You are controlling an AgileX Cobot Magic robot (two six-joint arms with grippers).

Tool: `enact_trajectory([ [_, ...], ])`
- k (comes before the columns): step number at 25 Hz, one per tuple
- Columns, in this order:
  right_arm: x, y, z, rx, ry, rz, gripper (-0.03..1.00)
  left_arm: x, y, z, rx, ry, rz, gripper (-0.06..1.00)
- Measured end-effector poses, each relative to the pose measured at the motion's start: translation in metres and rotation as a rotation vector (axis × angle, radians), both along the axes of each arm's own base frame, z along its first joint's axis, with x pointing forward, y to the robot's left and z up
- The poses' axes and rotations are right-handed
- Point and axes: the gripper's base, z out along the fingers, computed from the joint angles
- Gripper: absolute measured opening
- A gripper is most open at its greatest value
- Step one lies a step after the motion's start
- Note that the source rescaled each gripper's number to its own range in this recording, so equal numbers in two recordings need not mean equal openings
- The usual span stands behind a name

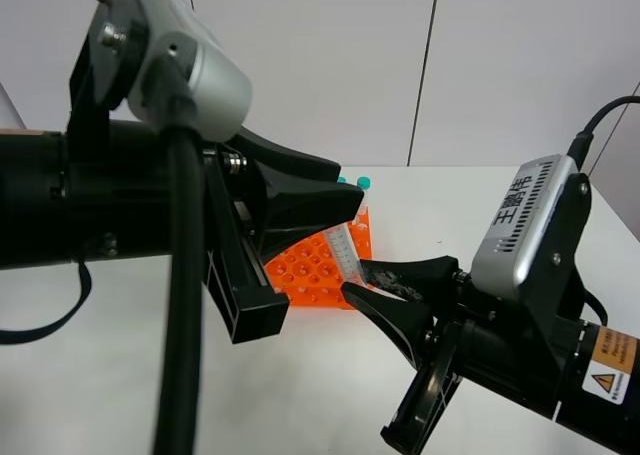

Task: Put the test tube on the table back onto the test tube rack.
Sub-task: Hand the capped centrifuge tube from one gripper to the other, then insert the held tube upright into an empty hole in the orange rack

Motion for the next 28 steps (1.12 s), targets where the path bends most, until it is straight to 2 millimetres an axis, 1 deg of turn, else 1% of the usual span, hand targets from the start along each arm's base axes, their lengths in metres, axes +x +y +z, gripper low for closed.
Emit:
enact_trajectory([
  [2,0.0,0.0,0.0,-0.003,-0.005,0.005,0.06,0.0,0.0,0.0,0.0,0.0,0.001,0.01],
  [3,0.0,0.0,0.0,-0.005,-0.01,0.008,0.11,0.0,0.0,0.0,-0.001,-0.001,0.003,0.01],
  [5,-0.001,0.001,0.0,-0.008,-0.015,0.013,0.26,0.001,0.0,0.0,-0.001,-0.003,0.008,0.01],
  [7,-0.001,0.001,0.0,-0.008,-0.015,0.013,0.47,0.001,0.0,0.0,-0.001,-0.003,0.008,0.01],
  [8,-0.001,0.001,0.0,-0.007,-0.014,0.012,0.54,0.001,0.0,0.0,-0.001,-0.003,0.008,0.01],
  [10,0.0,0.0,0.0,-0.003,-0.007,0.006,0.63,0.001,0.0,0.0,-0.001,-0.003,0.008,0.01],
  [12,0.0,0.0,0.0,0.001,0.001,-0.001,0.66,0.001,0.0,0.0,-0.001,-0.003,0.008,0.01],
  [16,0.0,0.0,-0.001,0.0,0.022,-0.007,0.69,0.001,0.0,0.0,-0.002,-0.004,0.009,0.01],
  [17,0.0,0.0,-0.003,-0.01,0.033,-0.002,0.74,0.001,0.0,0.0,-0.002,-0.004,0.009,0.01],
  [20,-0.002,-0.001,-0.007,-0.032,0.083,0.002,0.93,0.001,0.0,0.0,-0.002,-0.004,0.01,0.01],
  [21,-0.002,-0.001,-0.008,-0.031,0.101,-0.004,0.97,0.001,0.0,0.0,-0.002,-0.004,0.01,0.01],
  [24,-0.001,-0.002,-0.009,-0.029,0.128,-0.029,1.0,0.001,0.0,0.0,-0.002,-0.004,0.01,0.01],
  [28,0.007,-0.01,-0.015,-0.065,0.181,-0.107,1.0,0.001,0.0,0.0,-0.002,-0.004,0.01,0.01],
])
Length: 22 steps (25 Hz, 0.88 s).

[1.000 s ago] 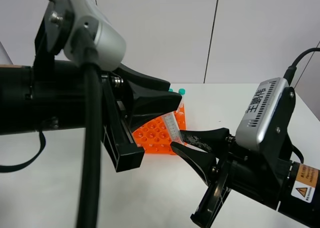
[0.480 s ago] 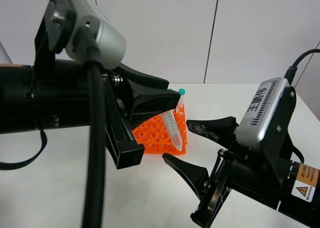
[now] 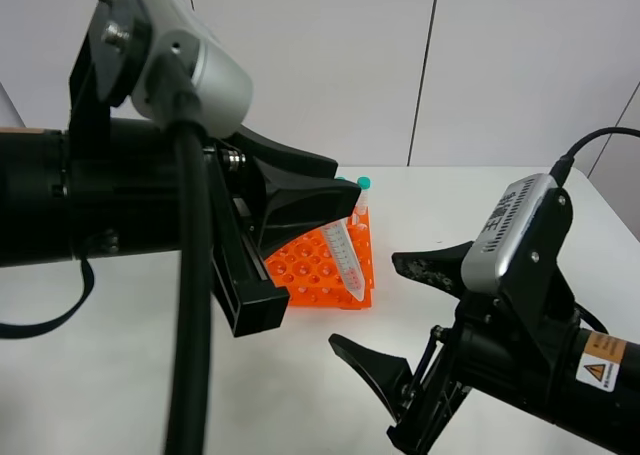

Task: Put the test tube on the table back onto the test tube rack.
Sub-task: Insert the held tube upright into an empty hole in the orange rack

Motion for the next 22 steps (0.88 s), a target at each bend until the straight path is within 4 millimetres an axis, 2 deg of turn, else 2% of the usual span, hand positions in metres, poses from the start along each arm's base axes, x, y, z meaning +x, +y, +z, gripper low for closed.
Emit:
enact_trajectory([
  [8,0.011,-0.017,-0.013,-0.071,0.148,-0.11,0.95,0.0,0.0,0.0,0.0,0.0,0.0,0.01],
  [22,0.039,-0.052,-0.014,-0.071,0.159,-0.348,0.95,0.0,0.0,0.0,0.0,0.0,0.0,0.01],
])
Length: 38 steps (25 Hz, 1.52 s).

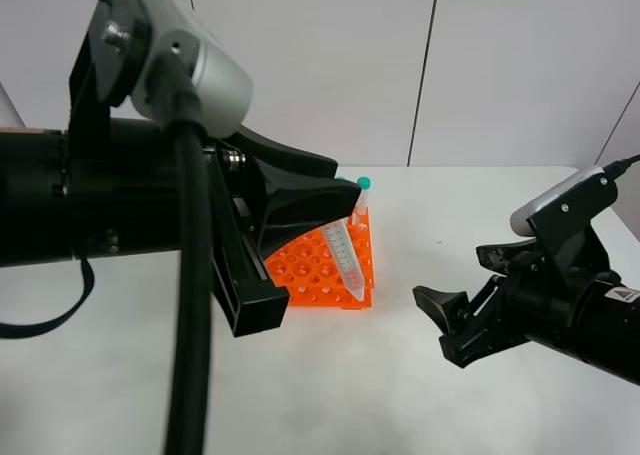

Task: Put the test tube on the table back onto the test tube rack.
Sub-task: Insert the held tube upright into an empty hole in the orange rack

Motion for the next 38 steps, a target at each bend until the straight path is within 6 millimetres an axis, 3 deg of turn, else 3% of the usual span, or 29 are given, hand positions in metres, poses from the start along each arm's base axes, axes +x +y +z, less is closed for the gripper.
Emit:
enact_trajectory([
  [4,0.006,-0.007,-0.003,-0.009,0.015,-0.051,0.95,0.0,0.0,0.0,0.0,0.0,0.0,0.01],
  [10,0.023,-0.008,-0.036,-0.078,0.194,-0.116,0.91,0.0,0.0,0.0,0.0,0.0,0.0,0.01],
  [13,0.03,-0.005,-0.044,-0.117,0.217,-0.116,0.91,0.0,0.0,0.0,0.0,0.0,0.0,0.01],
  [19,0.039,-0.024,-0.044,-0.173,0.173,-0.281,0.91,0.0,0.0,0.0,0.0,0.0,0.001,0.01],
  [25,0.041,-0.048,-0.046,-0.218,0.259,-0.476,0.91,0.0,0.0,0.0,0.0,0.0,0.001,0.01],
  [33,0.045,-0.045,-0.042,-0.296,0.247,-0.411,0.9,0.0,0.0,0.0,0.0,-0.001,0.001,0.01],
  [38,0.055,-0.038,-0.03,-0.189,0.224,-0.456,0.74,0.0,0.0,0.0,0.001,-0.002,0.0,0.01],
])
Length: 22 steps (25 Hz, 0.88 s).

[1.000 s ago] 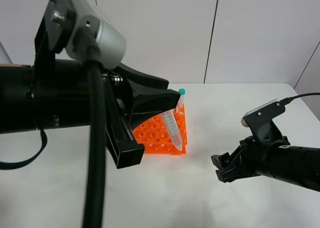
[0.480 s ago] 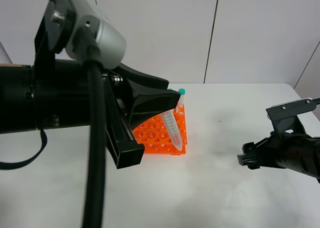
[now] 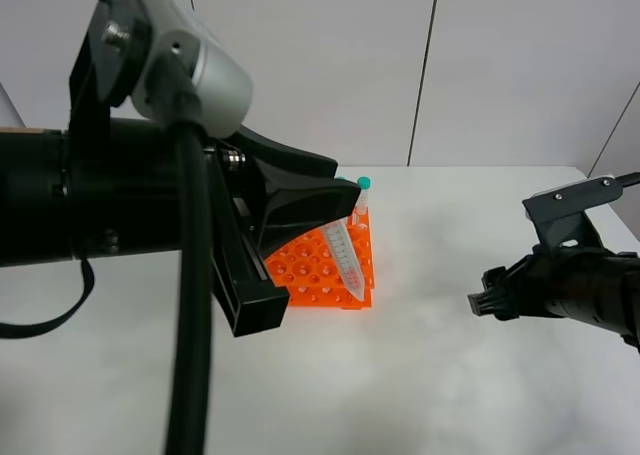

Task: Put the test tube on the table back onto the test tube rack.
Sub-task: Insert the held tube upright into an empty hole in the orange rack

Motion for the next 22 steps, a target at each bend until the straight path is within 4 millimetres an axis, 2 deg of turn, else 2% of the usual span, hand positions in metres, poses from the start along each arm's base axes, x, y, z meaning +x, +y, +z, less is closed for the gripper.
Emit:
enact_trajectory([
  [5,0.002,0.017,0.003,0.308,0.006,-0.058,0.72,0.0,0.0,0.0,0.0,0.0,0.0,0.01],
  [10,0.005,0.016,0.003,0.544,0.044,-0.129,0.72,0.0,0.0,0.0,0.0,0.0,0.0,0.01],
  [13,0.006,0.015,0.002,0.609,0.072,-0.104,0.71,0.0,0.0,0.0,0.0,0.0,0.0,0.01],
  [16,0.006,0.012,-0.012,0.624,0.18,-0.032,0.65,0.0,0.0,0.0,0.0,0.0,0.0,0.01],
  [19,0.005,0.004,-0.03,0.558,0.304,-0.017,0.64,0.0,0.0,0.0,0.0,0.0,0.0,0.01],
  [22,0.005,-0.013,-0.037,0.476,0.339,-0.08,0.64,0.0,0.0,0.0,0.0,0.0,0.0,0.01],
])
